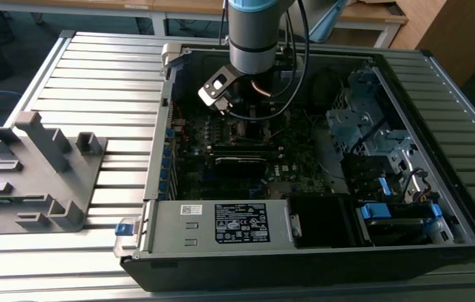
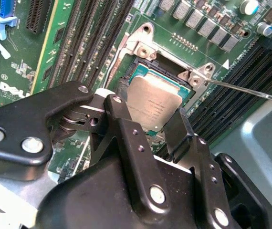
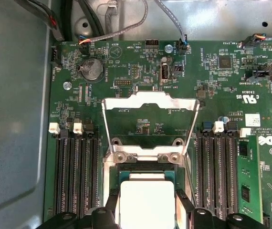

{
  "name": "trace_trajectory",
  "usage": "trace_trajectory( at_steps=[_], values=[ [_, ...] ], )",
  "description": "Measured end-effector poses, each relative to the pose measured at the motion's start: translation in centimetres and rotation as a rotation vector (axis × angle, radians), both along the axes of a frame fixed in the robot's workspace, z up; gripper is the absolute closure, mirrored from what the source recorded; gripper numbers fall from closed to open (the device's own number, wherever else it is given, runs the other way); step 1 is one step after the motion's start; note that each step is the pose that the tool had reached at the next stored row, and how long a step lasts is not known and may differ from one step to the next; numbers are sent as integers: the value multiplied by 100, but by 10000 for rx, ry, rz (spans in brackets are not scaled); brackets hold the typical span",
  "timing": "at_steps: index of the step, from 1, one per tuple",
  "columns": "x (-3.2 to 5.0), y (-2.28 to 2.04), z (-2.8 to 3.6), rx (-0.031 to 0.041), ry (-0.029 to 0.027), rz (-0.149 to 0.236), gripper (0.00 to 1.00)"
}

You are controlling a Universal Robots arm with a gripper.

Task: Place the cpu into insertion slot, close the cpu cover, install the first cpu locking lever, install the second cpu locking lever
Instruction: 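Place the cpu into insertion slot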

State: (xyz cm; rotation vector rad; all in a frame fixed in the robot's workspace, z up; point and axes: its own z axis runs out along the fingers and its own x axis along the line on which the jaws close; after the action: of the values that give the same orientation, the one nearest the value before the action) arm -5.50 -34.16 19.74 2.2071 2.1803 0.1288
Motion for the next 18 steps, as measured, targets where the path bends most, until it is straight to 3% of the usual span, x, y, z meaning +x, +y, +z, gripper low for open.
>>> trace_trajectory(
  at_steps=[18],
  values=[
    [-12,0,-46,-3,2,-5,46]
  ],
)
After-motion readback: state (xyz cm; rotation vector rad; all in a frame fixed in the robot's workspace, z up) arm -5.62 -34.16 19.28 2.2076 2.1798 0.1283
